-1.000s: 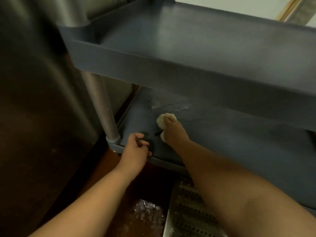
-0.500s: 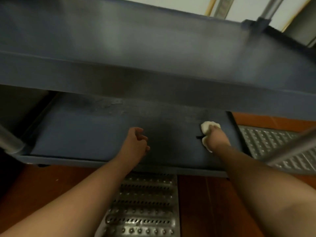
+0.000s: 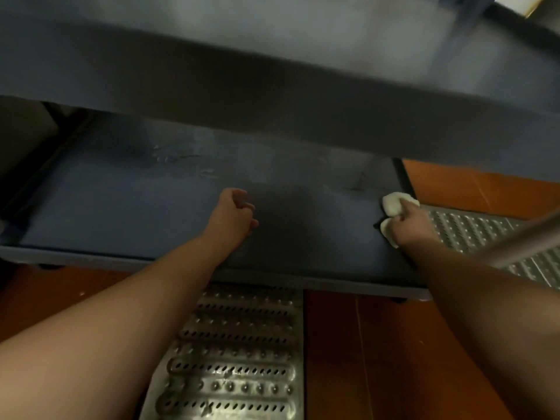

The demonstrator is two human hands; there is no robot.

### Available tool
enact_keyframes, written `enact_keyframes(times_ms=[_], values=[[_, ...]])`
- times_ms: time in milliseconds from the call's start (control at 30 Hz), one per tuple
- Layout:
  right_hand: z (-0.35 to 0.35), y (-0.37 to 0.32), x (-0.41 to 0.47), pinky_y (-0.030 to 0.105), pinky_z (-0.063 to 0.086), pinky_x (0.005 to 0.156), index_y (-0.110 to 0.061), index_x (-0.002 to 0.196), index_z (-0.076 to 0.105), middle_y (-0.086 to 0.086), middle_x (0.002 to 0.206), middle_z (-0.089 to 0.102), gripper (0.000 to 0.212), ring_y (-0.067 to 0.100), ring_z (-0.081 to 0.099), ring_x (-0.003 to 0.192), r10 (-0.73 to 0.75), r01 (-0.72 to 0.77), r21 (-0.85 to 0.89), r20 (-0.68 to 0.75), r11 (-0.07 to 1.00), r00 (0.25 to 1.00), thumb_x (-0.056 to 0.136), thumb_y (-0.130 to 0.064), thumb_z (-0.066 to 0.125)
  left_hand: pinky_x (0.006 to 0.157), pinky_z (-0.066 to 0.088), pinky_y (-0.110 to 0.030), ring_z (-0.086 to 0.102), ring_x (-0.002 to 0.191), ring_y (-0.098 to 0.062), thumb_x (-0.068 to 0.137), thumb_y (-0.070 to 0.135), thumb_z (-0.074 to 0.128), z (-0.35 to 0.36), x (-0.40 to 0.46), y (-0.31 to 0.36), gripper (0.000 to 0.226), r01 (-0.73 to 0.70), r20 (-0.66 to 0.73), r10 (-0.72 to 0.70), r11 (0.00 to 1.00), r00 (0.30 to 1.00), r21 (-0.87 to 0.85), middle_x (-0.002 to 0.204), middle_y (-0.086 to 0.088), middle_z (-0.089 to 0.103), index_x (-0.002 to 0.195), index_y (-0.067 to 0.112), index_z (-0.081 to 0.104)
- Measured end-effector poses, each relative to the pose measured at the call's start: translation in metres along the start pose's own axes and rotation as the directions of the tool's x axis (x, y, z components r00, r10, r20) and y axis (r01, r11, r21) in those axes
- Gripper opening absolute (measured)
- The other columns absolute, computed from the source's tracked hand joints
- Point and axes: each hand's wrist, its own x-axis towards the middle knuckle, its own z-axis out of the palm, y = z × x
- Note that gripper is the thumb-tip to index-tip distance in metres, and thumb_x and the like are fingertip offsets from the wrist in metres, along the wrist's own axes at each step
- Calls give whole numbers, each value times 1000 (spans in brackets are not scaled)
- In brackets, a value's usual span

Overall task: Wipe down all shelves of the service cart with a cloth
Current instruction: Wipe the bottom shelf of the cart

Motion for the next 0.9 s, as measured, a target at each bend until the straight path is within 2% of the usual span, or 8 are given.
enact_keyframes(times_ms=[167,300,500,600,667,733,800,900], values=[[13,4,23,50,42,110,-19,152,39,19,151,44,77,43,49,131,109,-110,59,22,992,994,78,-29,56,60,49,-34,61,64,-19,90,-6,40,-38,10,-9,31,-45,-42,44,999,998,-31,94,-4,57,113,14,42],[35,-38,6,43,38,112,-14,152,41,19,154,41,51,43,45,134,15,-17,-40,-33,999,999,101,-16,48,60,50,-34,60,66,-20,91,-6,39,-70,5,-17,30,-51,-40,48,996,998,-70,95,-5,57,114,13,43],[94,-138,-25,31,35,106,-4,144,48,22,152,39,44,42,44,132,-98,104,-74,77,992,992,100,-8,46,63,51,-35,61,68,-19,91,-5,40,-127,-3,-22,30,-44,-61,38,994,997,-99,98,-5,56,114,15,43],[126,-194,-50,20,36,91,1,124,61,19,140,48,35,36,49,123,-179,186,-61,114,981,977,92,0,50,63,51,-35,60,68,-20,91,-6,38,-163,-5,-19,31,-43,-126,26,991,992,-127,97,-6,56,114,15,42],[150,-234,-67,29,44,89,4,118,62,18,135,48,31,36,52,117,-234,241,-29,153,970,960,89,2,52,61,49,-34,59,65,-20,91,-8,37,-189,-9,-18,31,-54,-184,29,990,982,-130,94,-5,55,113,13,41],[171,-282,-86,41,52,93,2,125,58,21,136,48,34,38,53,119,-278,295,-34,247,955,928,91,-2,55,62,49,-33,59,66,-20,90,-8,37,-214,-13,-21,32,-60,-220,32,991,975,-121,95,-6,56,114,14,42],[194,-331,-108,42,46,104,3,138,48,22,142,47,47,39,48,131,-289,358,-138,365,923,885,94,-7,60,62,50,-34,60,67,-20,90,-7,38,-238,-19,-25,32,-52,-251,19,990,968,-128,98,-8,57,114,14,42],[242,-387,-135,41,41,110,-3,145,42,19,148,44,48,35,45,135,-415,471,-64,381,880,826,98,-9,52,57,47,-31,58,63,-19,89,-9,38,-270,-31,-33,32,-43,-295,-8,985,955,-165,96,-8,57,113,13,43]])
